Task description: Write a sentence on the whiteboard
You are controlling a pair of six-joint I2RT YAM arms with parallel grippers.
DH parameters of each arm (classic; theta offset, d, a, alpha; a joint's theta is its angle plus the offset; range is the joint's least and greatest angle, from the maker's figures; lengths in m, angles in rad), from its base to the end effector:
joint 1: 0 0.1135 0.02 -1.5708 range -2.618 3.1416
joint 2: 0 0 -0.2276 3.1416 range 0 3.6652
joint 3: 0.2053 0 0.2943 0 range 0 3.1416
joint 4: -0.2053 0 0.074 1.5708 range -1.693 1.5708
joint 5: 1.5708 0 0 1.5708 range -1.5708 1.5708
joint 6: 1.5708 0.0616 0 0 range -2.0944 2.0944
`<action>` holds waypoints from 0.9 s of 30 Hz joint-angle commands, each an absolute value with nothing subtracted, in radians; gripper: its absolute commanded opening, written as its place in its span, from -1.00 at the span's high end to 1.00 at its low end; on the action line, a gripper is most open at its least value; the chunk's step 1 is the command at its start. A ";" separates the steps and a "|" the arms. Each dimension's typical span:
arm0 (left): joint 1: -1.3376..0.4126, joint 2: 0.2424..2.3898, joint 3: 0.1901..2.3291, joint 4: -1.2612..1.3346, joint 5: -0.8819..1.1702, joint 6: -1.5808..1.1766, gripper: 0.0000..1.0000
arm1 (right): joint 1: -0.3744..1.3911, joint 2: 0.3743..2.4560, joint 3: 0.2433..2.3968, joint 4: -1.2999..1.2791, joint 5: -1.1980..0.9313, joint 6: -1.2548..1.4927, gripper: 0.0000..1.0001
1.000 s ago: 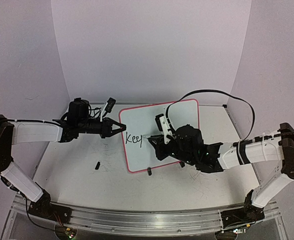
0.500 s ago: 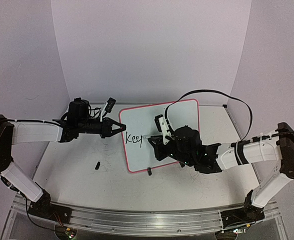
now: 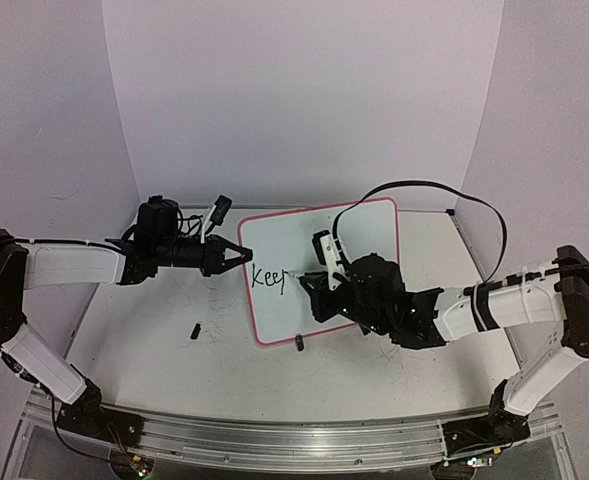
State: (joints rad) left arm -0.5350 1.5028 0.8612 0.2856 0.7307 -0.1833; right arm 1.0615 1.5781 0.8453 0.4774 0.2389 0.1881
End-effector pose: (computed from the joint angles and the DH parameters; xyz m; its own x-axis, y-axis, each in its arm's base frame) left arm 0.3091 -0.2310 0.1744 -0.4621 0.1161 -0.8792 0.8478 0.3487 -0.3996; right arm 0.2104 0.3469 0.1591 -0.2588 -0.0907 -0.9617 -0.7006 0.7030 0.1222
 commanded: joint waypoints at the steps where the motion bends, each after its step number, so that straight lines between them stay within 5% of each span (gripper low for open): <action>1: -0.528 1.465 0.874 0.304 0.674 -0.127 1.00 | 1.055 1.547 0.826 0.467 0.296 0.201 1.00; 27: -0.528 1.462 0.874 0.300 0.676 -0.126 1.00 | 1.057 1.611 0.853 0.472 0.214 0.222 1.00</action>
State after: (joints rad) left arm -0.5339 1.5024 0.8612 0.2793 0.7307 -0.1833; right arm 1.0611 1.5786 0.8318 0.4694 0.2139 0.2121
